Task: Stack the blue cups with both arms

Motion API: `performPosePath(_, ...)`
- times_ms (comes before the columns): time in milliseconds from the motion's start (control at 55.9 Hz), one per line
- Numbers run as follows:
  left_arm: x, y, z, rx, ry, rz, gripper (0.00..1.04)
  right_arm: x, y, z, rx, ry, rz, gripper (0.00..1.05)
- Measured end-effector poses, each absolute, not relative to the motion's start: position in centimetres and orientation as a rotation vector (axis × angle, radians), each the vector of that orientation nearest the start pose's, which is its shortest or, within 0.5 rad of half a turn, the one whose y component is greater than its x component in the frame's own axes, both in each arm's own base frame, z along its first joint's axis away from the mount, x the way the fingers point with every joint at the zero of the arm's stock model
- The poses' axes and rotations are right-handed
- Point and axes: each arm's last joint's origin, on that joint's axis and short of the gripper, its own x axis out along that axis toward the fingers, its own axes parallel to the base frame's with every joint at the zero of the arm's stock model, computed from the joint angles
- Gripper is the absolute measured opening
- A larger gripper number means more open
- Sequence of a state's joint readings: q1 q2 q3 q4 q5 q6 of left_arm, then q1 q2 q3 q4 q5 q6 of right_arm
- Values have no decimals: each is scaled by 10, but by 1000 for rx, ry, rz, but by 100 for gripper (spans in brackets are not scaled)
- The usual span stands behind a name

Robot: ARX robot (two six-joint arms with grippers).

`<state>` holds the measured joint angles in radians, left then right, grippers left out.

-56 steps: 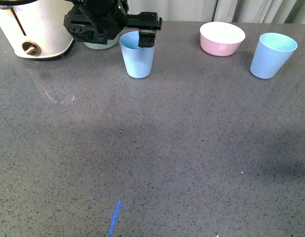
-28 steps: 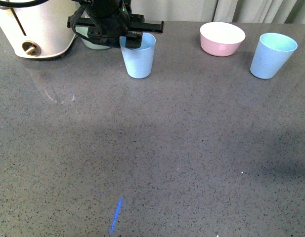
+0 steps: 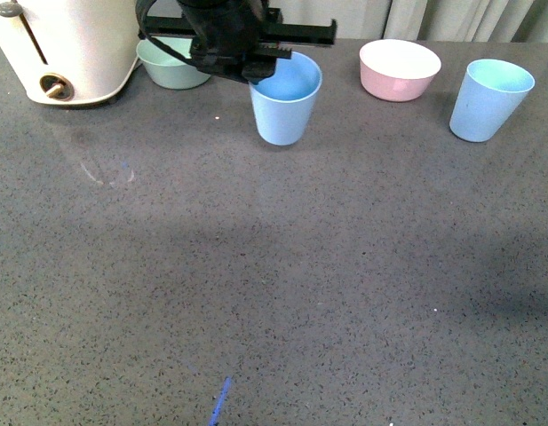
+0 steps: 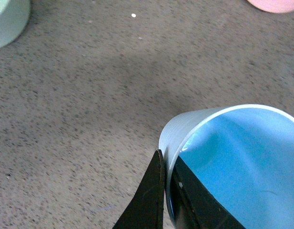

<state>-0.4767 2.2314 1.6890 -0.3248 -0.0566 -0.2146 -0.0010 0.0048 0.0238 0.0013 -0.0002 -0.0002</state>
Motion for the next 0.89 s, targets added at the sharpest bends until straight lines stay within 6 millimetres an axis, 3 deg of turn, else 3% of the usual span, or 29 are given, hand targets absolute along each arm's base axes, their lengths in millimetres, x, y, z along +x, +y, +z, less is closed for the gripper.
performPosePath(358, 386, -259, 144, 75, 952, -383, 2, 96, 0, 171, 0, -20, -1, 96)
performPosePath(895, 385, -264, 135, 98, 961, -369, 2, 96, 0, 171, 0, -20, -1, 96)
